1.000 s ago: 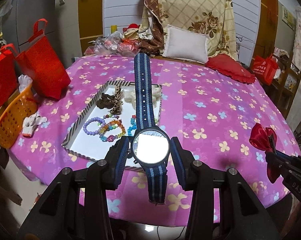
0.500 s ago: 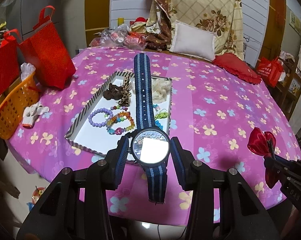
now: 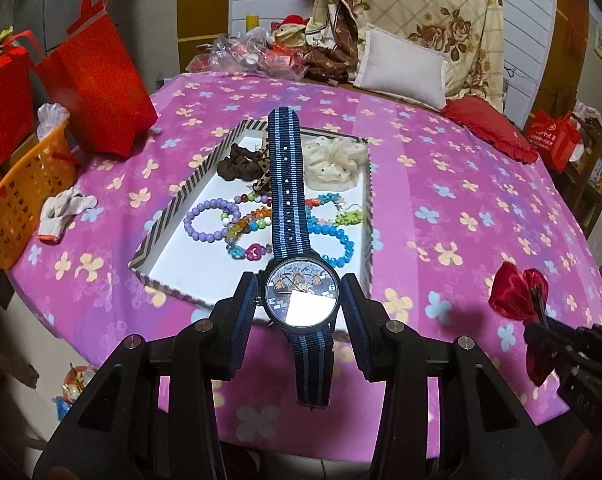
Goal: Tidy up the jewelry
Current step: 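Lower watch and bow into the tray and open both tools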
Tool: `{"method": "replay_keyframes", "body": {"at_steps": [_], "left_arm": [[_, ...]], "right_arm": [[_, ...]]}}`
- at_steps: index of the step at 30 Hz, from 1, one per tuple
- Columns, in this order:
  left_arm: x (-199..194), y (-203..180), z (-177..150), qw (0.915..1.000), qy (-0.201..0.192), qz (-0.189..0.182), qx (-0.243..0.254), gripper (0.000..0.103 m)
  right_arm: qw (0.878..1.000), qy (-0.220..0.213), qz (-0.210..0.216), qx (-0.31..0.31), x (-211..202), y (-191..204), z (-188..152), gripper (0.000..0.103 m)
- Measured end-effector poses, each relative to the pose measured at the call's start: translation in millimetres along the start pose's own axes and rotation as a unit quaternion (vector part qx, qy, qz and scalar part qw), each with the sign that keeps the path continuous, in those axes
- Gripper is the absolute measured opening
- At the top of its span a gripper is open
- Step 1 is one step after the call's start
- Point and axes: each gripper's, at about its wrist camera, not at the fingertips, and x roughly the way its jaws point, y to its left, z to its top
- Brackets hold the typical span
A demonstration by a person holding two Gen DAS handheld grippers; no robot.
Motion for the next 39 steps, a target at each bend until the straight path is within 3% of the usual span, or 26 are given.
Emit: {"method": "replay_keyframes", "body": {"at_steps": [6, 17, 21, 24, 26, 30, 37, 39], "left_arm": [[35.1, 12.5, 39.1, 0.9998, 0.009, -0.014, 0.014, 0.042], [135.7, 36.8, 139.4, 0.9971, 0.026, -0.070, -0.014, 0.042], [168.0, 50.3, 151.9, 0.9927, 0.034, -0.108, -0.043, 0.042], [189.0, 61.9, 158.2, 0.9839, 0.045, -0.147, -0.091, 0.042], [197.2, 65.3, 159.0, 0.9812, 0.045, -0.162, -0.095, 0.042], [203.8, 67.9, 161.7, 0.9793, 0.039, -0.172, -0.099, 0.042], [209.9, 72.7, 159.9, 0.9832, 0.057, -0.145, -0.096, 0.042], [201.7, 73.4, 162.2, 0.9829, 0.049, -0.152, -0.091, 0.042]], "right_arm": [[1.000, 0.012, 0.008, -0.025, 19.4, 14.1, 15.4, 0.016], [0.997, 0.000, 0.029, -0.071, 52.0, 51.0, 76.9, 0.016], [0.995, -0.008, 0.033, -0.098, 69.7, 73.7, 99.0, 0.016], [0.992, -0.005, 0.040, -0.117, 84.9, 93.9, 107.2, 0.016], [0.990, 0.003, 0.052, -0.129, 94.7, 106.3, 107.3, 0.016], [0.987, 0.028, 0.066, -0.147, 114.4, 125.2, 100.2, 0.016], [0.981, 0.058, 0.073, -0.170, 136.1, 146.0, 89.5, 0.016], [0.980, 0.062, 0.078, -0.174, 136.5, 150.7, 85.7, 0.016]]}}
